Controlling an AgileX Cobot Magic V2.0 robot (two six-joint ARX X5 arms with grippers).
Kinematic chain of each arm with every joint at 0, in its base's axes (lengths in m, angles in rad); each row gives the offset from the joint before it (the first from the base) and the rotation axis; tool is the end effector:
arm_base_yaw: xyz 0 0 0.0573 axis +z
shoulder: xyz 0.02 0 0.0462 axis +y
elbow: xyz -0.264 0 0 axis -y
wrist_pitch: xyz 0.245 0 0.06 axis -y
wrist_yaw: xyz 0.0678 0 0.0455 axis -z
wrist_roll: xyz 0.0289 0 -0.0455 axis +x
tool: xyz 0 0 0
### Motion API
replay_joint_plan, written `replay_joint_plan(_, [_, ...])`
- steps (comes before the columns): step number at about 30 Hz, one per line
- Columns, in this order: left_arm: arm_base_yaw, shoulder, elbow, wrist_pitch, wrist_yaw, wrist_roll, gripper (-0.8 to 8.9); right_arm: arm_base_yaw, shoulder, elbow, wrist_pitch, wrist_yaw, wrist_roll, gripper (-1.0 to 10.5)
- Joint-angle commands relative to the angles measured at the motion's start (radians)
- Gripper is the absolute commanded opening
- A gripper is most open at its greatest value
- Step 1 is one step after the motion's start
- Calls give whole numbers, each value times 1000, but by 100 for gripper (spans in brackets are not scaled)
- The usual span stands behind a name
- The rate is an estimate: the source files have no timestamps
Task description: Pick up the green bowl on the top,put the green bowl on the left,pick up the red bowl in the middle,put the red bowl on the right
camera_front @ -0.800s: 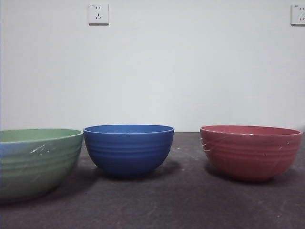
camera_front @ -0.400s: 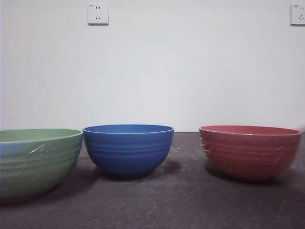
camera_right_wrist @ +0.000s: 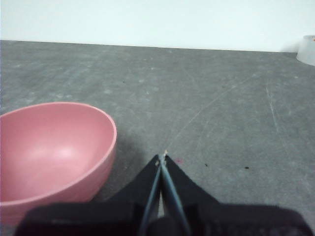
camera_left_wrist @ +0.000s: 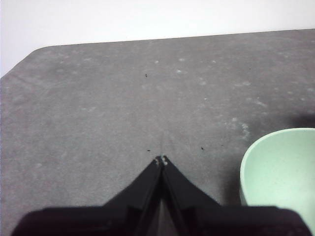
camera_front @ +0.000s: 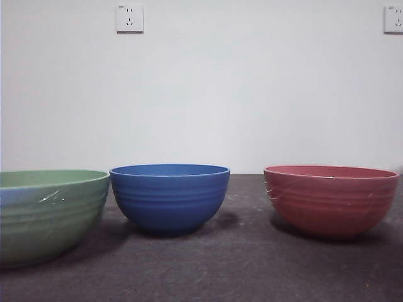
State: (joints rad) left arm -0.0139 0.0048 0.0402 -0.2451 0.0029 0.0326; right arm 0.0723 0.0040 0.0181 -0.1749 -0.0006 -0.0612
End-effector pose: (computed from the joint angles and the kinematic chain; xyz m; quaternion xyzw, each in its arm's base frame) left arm 0.0933 -0.0014 0.1533 0.0168 0.1045 -0.0101 0.9943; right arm 0.0953 0.0069 0.1525 -0.0334 0.0791 0.0388 0.9956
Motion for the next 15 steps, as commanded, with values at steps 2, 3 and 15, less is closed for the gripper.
replay_joint_plan(2, [2, -1, -17, 5, 1, -7, -4, 0, -3, -11, 9, 5, 5, 1])
replay_joint_plan(3, [2, -1, -17, 5, 1, -7, -4, 0, -3, -11, 6, 2, 8, 1])
replay_joint_plan(15, [2, -1, -17, 5, 1, -7, -4, 0, -3, -10, 7, 6, 8, 1])
